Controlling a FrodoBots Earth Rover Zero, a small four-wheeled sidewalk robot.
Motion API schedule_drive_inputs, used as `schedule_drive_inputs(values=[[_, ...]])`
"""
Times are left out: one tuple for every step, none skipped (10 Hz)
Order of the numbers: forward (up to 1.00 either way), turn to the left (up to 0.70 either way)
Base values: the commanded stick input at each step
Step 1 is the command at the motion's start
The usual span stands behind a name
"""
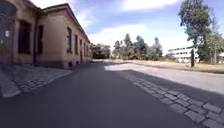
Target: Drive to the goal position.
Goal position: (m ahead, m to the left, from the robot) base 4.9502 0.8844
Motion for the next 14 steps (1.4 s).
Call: schedule_drive_inputs(values=[[0.7,0.0],[0.7,0.0],[0.7,0.0],[0.7,0.0],[0.7,0.0],[0.7,0.0],[0.7,0.0],[0.7,0.0],[0.7,0.04],[0.7,0.1],[0.7,0.13],[0.7,0.14],[0.7,0.14],[0.7,0.03]])
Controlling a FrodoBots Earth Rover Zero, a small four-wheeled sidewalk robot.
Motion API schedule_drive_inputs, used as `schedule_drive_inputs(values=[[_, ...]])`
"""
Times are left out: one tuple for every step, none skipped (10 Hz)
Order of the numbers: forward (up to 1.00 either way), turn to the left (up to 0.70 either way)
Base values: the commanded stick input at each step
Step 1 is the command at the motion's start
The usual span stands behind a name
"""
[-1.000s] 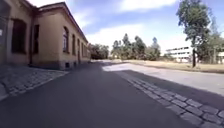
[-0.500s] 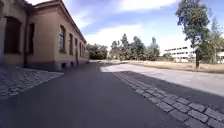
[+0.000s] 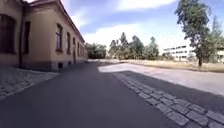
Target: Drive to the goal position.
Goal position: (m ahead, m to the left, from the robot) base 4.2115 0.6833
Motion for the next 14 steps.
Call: schedule_drive_inputs(values=[[0.7,0.01],[0.7,0.0],[0.7,0.0],[0.7,0.0],[0.7,0.0],[0.7,0.0],[0.7,0.0],[0.7,0.0],[0.7,0.0],[0.7,0.0],[0.7,0.0],[0.7,0.0],[0.7,0.0],[0.7,0.0]])
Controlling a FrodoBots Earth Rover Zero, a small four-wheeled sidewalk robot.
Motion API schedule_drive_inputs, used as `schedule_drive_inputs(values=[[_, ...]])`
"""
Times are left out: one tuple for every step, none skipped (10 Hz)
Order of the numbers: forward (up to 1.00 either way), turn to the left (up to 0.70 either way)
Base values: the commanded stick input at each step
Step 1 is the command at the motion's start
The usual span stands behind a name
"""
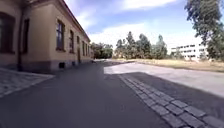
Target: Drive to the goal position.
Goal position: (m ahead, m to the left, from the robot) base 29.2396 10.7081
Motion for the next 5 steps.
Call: schedule_drive_inputs(values=[[0.7,0.0],[0.7,0.0],[0.7,0.0],[0.7,0.0],[0.7,0.0]])
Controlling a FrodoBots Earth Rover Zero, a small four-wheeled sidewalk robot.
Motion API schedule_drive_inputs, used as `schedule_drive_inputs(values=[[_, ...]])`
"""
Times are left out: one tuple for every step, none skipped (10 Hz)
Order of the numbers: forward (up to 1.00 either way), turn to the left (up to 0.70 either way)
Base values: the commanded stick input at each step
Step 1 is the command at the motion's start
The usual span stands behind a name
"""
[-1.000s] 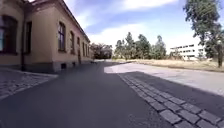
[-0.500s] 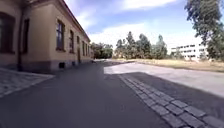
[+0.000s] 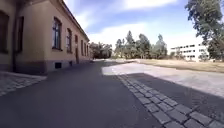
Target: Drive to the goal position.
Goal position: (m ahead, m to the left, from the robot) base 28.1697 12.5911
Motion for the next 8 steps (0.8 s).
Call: schedule_drive_inputs(values=[[0.7,0.0],[0.7,0.0],[0.7,0.0],[0.7,0.0],[0.7,0.0],[0.7,0.0],[0.7,0.0],[0.7,0.0]])
